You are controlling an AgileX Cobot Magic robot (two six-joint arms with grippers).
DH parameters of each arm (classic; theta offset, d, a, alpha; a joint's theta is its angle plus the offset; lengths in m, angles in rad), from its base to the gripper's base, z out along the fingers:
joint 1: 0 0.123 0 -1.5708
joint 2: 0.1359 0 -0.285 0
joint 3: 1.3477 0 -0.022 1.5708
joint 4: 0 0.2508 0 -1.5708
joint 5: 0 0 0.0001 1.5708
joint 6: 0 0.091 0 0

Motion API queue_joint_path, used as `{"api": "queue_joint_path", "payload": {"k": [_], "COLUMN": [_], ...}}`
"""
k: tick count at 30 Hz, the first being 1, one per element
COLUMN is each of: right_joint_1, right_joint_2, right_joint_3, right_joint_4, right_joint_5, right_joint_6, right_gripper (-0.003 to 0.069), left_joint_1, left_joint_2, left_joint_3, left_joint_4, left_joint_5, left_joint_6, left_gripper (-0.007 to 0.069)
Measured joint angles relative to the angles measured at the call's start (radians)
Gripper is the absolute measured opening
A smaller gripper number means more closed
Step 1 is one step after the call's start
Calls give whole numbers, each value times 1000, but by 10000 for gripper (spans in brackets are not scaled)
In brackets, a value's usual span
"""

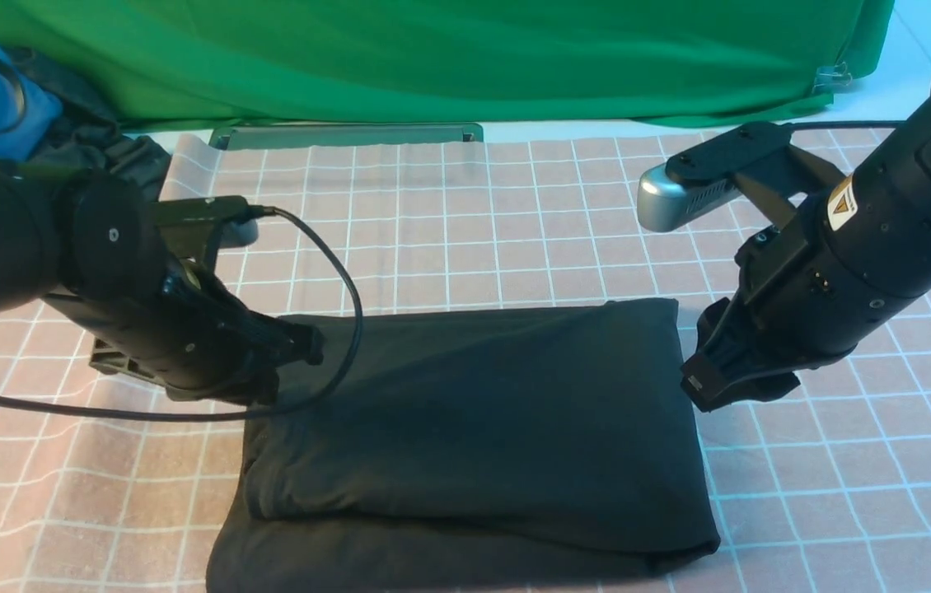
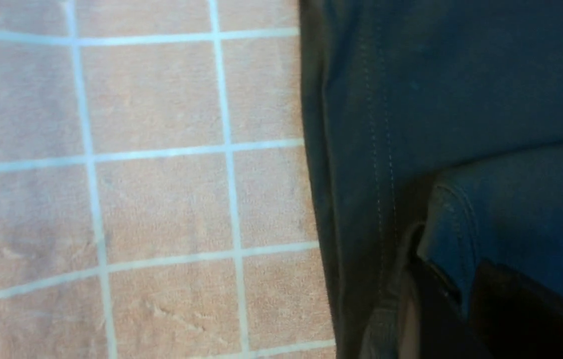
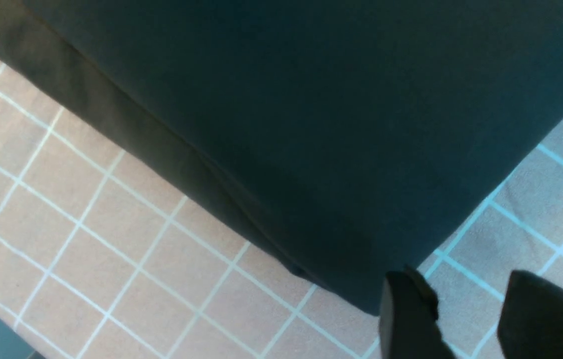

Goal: Fold a long-sleeved shirt over a pink coffee tablecloth.

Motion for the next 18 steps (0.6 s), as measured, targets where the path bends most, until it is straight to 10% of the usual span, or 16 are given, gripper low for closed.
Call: {"api": "queue_joint_path", "payload": {"k": [6,18], "right_joint_1": [0,1], "right_joint_2": [0,140], "right_joint_3": [0,93], "right_joint_4": [0,133], "right_joint_5": [-1,-104], "right_joint_6": [2,-23], "right_gripper": [300,38], "left_joint_1": [0,-5], "left_joint_2": [-69,-20], "left_joint_3": [-1,133], "left_joint_4": [-114,-529], "left_joint_5": [-5,6], "left_joint_6": [-32,190], "left_gripper": [161,148]}}
